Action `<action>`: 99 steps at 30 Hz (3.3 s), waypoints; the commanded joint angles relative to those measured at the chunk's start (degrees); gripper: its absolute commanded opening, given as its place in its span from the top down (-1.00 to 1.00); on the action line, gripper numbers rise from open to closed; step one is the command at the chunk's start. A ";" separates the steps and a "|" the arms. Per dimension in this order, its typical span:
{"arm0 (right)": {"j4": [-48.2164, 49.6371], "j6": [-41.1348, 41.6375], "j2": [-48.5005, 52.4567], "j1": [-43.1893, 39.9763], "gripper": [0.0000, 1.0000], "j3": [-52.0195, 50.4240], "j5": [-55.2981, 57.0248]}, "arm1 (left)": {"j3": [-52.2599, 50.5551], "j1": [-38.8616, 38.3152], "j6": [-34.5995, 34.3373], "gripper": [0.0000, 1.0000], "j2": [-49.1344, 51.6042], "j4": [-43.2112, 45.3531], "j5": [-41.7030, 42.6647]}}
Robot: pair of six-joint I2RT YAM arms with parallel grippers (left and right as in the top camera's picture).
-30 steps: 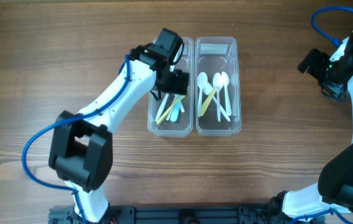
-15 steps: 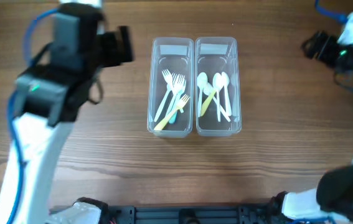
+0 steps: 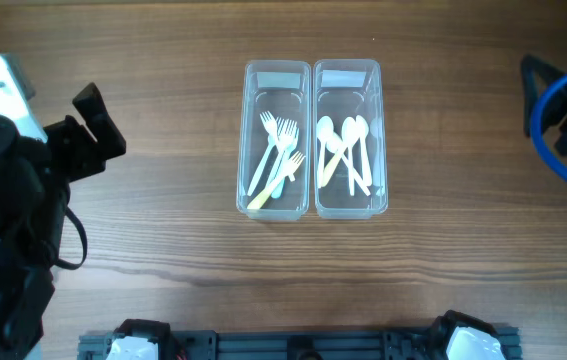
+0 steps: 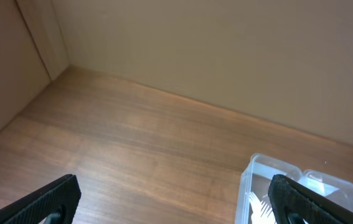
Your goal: Pack container
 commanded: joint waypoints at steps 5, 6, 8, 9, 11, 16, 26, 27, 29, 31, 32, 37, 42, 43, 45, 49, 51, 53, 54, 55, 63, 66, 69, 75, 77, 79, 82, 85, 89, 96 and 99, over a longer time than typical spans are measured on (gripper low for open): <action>-4.24 -0.61 0.83 0.07 -0.99 0.00 -1.22 | 0.37 0.50 0.70 -1.00 1.14 -1.57 -0.74; -4.26 -0.61 1.20 0.07 -0.99 0.00 -1.22 | 0.37 0.50 0.70 -0.99 1.14 -1.57 -0.74; -4.26 -0.61 1.90 0.07 -0.99 -0.02 -1.22 | 0.37 0.50 0.70 -1.00 1.11 -1.57 -0.74; -4.26 -0.61 2.25 0.07 -1.00 -0.02 -1.22 | 0.37 0.50 0.70 -1.00 1.11 -1.57 -0.74; -4.26 -0.61 2.84 0.07 -0.99 -0.02 -1.22 | 0.37 0.50 0.70 -1.00 1.14 -1.57 -0.74; -4.26 -0.61 4.24 0.07 -0.99 -0.02 -1.22 | 0.37 0.50 0.70 -1.00 1.11 -1.57 -0.74; -4.70 1.33 5.86 0.07 -0.99 0.00 -1.22 | 0.37 0.50 0.70 -1.00 1.14 -1.57 -0.74; -4.15 1.79 5.55 0.07 -0.99 0.00 -1.25 | 0.37 0.50 0.70 -1.00 1.14 -1.57 -0.74; -2.56 2.93 4.26 0.07 -0.99 0.00 -1.25 | 0.37 0.50 0.70 -0.99 1.11 -1.57 -0.74; -1.01 2.93 1.92 0.07 -1.00 0.00 -1.25 | 0.37 0.50 0.70 -0.99 1.11 -1.57 -0.74; -0.44 2.93 0.79 0.07 -0.99 0.00 -1.22 | 0.37 0.50 0.70 -1.00 1.11 -1.57 -0.74; 4.59 2.95 -3.34 0.50 -1.00 -1.70 1.51 | 0.37 0.50 0.70 -1.00 1.11 -1.57 -0.74; 15.10 6.19 -13.88 9.90 -0.99 -18.64 13.44 | 0.37 0.50 0.70 -1.00 1.11 -1.57 -0.74; 18.21 7.89 -17.03 11.76 -1.00 -24.02 14.84 | 0.37 0.50 0.70 -1.00 1.11 -1.57 -0.74; 22.56 10.08 -21.97 14.16 -0.99 -32.61 15.54 | 0.37 0.50 0.70 -1.00 1.11 -1.57 -0.74; 30.03 13.46 -33.53 17.14 -0.99 -52.72 15.54 | 0.37 0.50 0.70 -1.00 1.11 -1.57 -0.74; 33.20 14.95 -38.36 17.14 -0.99 -60.63 15.54 | 0.37 0.50 0.70 -1.00 1.11 -1.57 -0.74; 36.22 14.88 -42.47 17.14 -0.99 -67.23 15.56 | 0.37 0.50 0.70 -0.99 1.14 -1.57 -0.72; 37.55 14.88 -45.05 17.14 -0.99 -70.93 15.56 | 0.37 0.50 0.70 -1.00 1.14 -1.57 -0.74; 38.25 14.86 -46.77 17.14 -0.99 -73.35 15.56 | 0.37 0.50 0.70 -1.00 1.11 -1.57 -0.72; 39.47 14.36 -58.82 17.14 -0.99 -86.33 15.58 | 0.37 0.50 0.70 -1.00 1.14 -1.57 -0.74; 39.36 14.43 -62.10 17.14 -0.99 -88.59 16.35 | 0.37 0.50 0.70 -1.00 1.11 -1.57 -0.74; 39.54 14.43 -63.43 17.14 -0.99 -90.42 16.44 | 0.37 0.50 0.70 -1.00 1.11 -1.57 -0.74; 40.15 14.45 -63.43 17.14 -0.99 -93.57 16.41 | 0.37 0.50 0.70 -0.99 1.11 -1.57 -0.72; 40.61 14.51 -63.43 17.14 -1.00 -94.05 16.39 | 0.37 0.50 0.70 -1.00 1.11 -1.57 -0.74; 40.59 14.49 -63.43 17.14 -0.99 -94.09 16.39 | 0.37 0.50 0.70 -1.00 1.11 -1.57 -0.74; 40.48 14.47 -63.36 17.14 -1.00 -94.84 16.39 | 0.37 0.50 0.70 -1.00 1.14 -1.57 -0.74; 40.57 14.45 -62.97 17.14 -0.99 -94.84 16.39 | 0.37 0.50 0.70 -1.00 1.11 -1.57 -0.72; 40.59 14.47 -62.97 17.14 -0.99 -94.84 16.39 | 0.37 0.50 0.70 -1.00 1.11 -1.57 -0.74; 40.57 14.47 -62.97 17.14 -1.00 -94.84 16.39 | 0.37 0.50 0.70 -1.00 1.11 -1.57 -0.74; 40.59 14.45 -62.97 17.14 -0.99 -94.84 16.39 | 0.37 0.50 0.70 -1.00 1.11 -1.57 -0.74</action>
